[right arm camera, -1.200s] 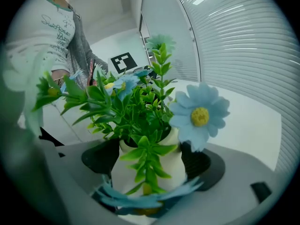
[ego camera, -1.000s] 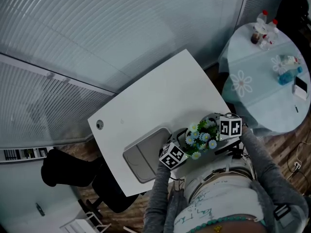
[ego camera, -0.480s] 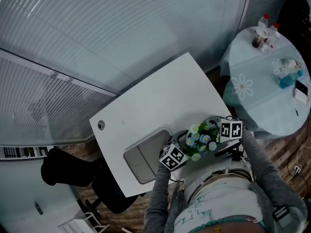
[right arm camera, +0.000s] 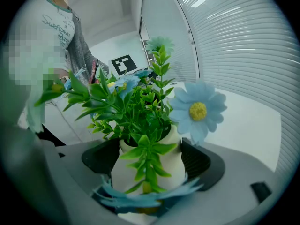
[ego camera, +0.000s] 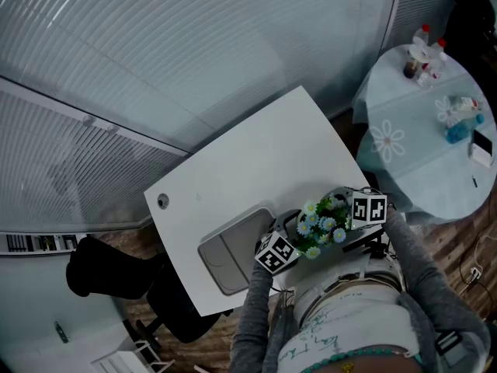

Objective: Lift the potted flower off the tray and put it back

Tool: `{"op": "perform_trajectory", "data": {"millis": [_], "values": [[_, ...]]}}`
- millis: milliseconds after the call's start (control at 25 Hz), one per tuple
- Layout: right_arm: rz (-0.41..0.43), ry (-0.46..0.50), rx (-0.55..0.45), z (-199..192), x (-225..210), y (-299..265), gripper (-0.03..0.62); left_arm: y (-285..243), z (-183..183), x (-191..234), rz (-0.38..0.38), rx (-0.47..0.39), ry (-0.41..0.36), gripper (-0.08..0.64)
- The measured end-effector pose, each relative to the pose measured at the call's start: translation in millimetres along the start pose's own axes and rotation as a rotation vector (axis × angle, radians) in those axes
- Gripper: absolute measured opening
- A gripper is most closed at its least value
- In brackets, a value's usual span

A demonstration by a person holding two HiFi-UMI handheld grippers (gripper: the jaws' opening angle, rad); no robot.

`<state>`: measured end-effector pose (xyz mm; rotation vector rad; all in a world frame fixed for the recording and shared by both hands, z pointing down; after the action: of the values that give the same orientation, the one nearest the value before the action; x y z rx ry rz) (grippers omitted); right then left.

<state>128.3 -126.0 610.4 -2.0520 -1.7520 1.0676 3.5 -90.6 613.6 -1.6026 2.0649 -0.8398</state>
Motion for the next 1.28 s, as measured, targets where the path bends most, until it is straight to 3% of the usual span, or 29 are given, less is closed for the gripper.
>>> {"op": "perform_trajectory", "data": {"millis": [680, 920, 1280], "values": [[-0.015, 0.023, 0.004, -1, -2, -4, 0.383, 4, -1, -2, 0.009, -0.001, 0.001, 0.437], [0.000, 0.037, 0.065, 7, -2, 0, 0.383, 9, 2, 0, 0.035, 0.003, 0.012, 0.437], [0.024, 0.052, 0.075, 41, 6, 24, 0.383, 35, 29, 0, 0.050, -0.029, 0.051, 0.437]]}}
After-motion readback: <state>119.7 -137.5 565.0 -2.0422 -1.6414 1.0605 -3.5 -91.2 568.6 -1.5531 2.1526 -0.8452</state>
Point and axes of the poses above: the fingertips, and each gripper's own axes: y backward along the fingers, x to its left, z out of its top, the point moved 7 cm from there along y, backward along the fingers, and after that the axes turned 9 degrees about -y, right-handed, at the moved point
